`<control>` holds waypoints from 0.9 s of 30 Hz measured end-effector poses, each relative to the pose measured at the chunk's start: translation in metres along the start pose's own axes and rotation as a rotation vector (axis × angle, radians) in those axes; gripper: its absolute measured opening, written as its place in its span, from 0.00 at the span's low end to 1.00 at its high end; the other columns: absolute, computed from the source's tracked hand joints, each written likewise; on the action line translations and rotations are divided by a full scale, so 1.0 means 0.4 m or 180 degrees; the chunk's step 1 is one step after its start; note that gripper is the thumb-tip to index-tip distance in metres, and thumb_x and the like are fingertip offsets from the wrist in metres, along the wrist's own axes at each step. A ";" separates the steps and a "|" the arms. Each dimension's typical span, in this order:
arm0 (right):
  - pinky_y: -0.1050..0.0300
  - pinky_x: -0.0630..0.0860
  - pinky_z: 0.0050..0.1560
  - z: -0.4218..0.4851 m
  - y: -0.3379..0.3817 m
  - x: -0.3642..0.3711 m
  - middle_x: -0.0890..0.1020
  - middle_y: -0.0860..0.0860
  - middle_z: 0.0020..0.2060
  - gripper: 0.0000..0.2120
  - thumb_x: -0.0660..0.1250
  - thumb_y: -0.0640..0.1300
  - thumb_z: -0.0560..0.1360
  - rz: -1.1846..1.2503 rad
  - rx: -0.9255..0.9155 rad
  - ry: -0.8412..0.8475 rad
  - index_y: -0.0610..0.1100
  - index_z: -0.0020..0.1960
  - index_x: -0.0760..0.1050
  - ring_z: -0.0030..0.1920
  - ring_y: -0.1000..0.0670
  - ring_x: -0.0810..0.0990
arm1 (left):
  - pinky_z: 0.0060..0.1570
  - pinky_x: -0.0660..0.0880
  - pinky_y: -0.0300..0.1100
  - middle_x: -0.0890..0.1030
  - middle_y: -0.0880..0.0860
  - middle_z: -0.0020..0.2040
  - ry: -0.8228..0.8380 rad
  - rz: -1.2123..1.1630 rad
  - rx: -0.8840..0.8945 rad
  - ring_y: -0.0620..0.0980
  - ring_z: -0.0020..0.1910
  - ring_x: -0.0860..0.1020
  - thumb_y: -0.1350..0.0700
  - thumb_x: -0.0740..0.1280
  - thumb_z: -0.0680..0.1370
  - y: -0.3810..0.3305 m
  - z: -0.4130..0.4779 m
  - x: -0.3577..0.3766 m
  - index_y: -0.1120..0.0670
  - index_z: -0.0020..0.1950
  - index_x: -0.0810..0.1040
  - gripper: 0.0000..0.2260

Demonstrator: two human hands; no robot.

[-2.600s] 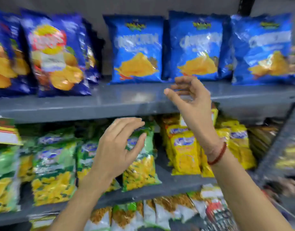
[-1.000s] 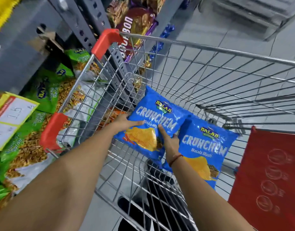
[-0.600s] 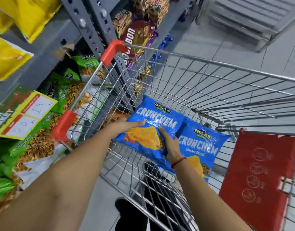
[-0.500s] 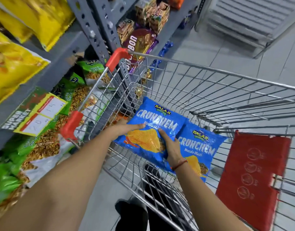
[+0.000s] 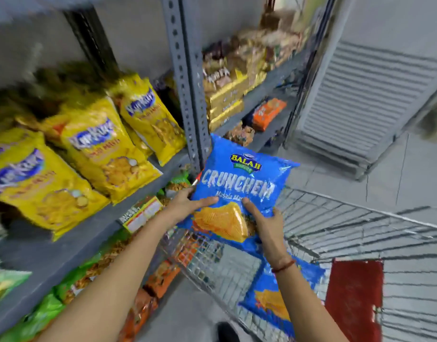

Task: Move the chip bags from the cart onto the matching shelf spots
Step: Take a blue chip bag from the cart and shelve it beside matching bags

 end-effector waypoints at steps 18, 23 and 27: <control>0.64 0.80 0.38 -0.330 0.827 0.486 0.86 0.58 0.32 0.06 0.74 0.37 0.68 0.0803 -0.2220 0.1765 0.47 0.41 0.81 0.36 0.58 0.84 | 0.39 0.74 0.27 0.82 0.42 0.45 -0.2234 -0.0068 0.2575 0.35 0.41 0.79 0.41 0.77 0.59 -0.645 -0.691 -0.529 0.49 0.49 0.79 0.23; 0.62 0.80 0.41 -0.427 0.934 0.666 0.87 0.57 0.36 0.07 0.75 0.38 0.69 0.0743 -0.2459 0.2401 0.48 0.43 0.81 0.40 0.56 0.85 | 0.45 0.76 0.34 0.82 0.42 0.47 -0.2859 -0.0040 0.2709 0.36 0.45 0.80 0.38 0.76 0.60 -0.658 -0.841 -0.662 0.48 0.49 0.78 0.23; 0.60 0.80 0.43 -0.460 0.962 0.806 0.86 0.58 0.34 0.07 0.76 0.40 0.68 0.0575 -0.2533 0.2724 0.48 0.42 0.80 0.39 0.56 0.85 | 0.54 0.77 0.46 0.81 0.46 0.54 -0.3257 0.0012 0.2561 0.46 0.54 0.79 0.34 0.73 0.58 -0.628 -0.895 -0.762 0.51 0.56 0.77 0.32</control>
Point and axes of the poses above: each hand's wrist, its own z-axis towards the middle knuckle, its own x-axis out of the palm, y = z × x, the point moved 9 cm from there along z, towards the middle knuckle
